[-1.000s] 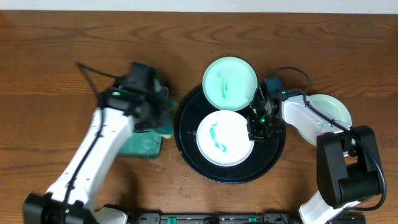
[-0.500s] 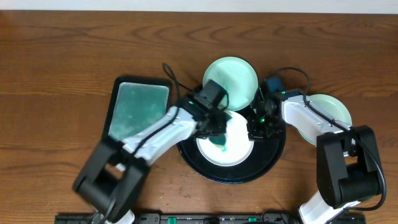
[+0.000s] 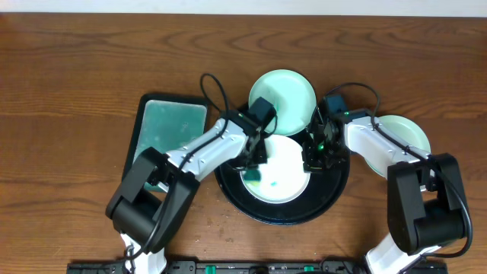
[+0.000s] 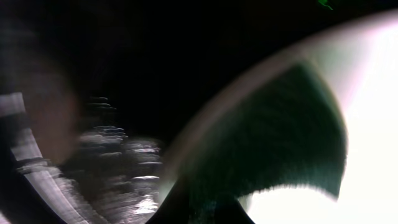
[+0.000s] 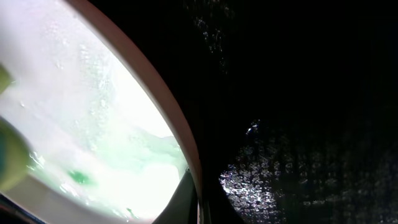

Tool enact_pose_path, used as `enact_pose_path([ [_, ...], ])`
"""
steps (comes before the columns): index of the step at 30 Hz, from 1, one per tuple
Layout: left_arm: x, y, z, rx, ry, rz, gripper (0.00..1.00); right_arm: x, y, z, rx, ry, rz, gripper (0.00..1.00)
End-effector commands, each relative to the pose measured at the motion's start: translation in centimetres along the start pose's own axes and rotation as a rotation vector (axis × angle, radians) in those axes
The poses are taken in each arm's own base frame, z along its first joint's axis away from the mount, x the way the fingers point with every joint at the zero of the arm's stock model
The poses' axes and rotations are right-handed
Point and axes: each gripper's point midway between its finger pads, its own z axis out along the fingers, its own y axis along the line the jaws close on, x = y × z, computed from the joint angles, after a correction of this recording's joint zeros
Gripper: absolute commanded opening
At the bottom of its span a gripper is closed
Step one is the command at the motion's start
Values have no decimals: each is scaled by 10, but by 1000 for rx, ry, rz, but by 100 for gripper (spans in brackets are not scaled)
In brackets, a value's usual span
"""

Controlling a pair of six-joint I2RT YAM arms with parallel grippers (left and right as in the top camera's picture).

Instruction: Clean dirty plates on tray and stack at the side

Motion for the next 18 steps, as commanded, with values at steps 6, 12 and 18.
enact_pose_path([
  [6,-23,39,15,-141,-25,30,7,6,-9,8,48,35,23,1],
  [12,19,-57,21,304,185,136,7,6,-9,8,48,36,24,1],
  [18,56,-94,21,403,260,247,7,7,-9,8,49,38,25,1],
])
